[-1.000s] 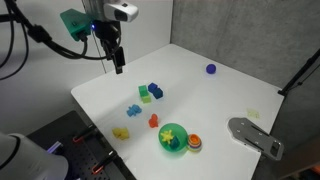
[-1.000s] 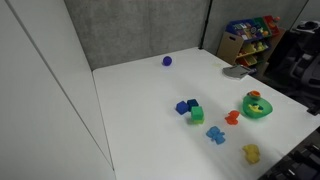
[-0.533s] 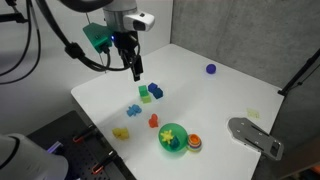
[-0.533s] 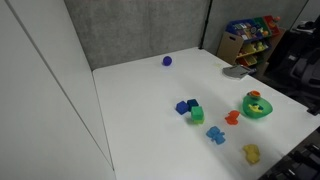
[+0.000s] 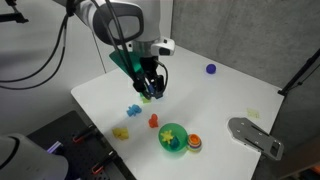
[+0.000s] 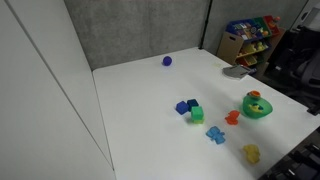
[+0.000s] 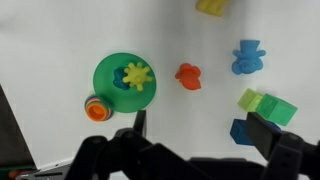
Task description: Remove the yellow and blue objects from the green bowl and put them on the table
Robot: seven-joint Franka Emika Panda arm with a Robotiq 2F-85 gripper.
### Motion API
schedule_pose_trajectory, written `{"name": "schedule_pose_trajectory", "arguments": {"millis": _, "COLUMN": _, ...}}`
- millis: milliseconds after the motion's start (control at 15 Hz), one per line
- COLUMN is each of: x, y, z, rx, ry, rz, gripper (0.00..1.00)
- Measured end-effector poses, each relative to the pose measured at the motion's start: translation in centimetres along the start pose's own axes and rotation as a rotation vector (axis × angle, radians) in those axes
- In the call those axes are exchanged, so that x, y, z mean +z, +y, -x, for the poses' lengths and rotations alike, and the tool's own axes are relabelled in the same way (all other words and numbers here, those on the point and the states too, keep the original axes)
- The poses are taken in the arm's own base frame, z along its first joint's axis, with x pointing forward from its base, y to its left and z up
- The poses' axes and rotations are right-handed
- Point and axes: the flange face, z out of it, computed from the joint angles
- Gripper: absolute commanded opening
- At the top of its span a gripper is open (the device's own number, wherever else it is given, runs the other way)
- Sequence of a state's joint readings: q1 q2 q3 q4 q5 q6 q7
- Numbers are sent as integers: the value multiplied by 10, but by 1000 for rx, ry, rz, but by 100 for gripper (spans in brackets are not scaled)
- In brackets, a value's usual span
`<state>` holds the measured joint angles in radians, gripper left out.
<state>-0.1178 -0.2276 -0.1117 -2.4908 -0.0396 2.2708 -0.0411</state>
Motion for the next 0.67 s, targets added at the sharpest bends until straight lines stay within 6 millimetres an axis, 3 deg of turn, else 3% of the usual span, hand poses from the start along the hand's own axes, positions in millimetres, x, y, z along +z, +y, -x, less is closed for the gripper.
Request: {"name": "schedule_pose_trajectory", "arguments": {"millis": 667, "x": 108, "y": 61, "z": -57, "rx": -47, "ry": 3, "rz": 173, "gripper": 100}}
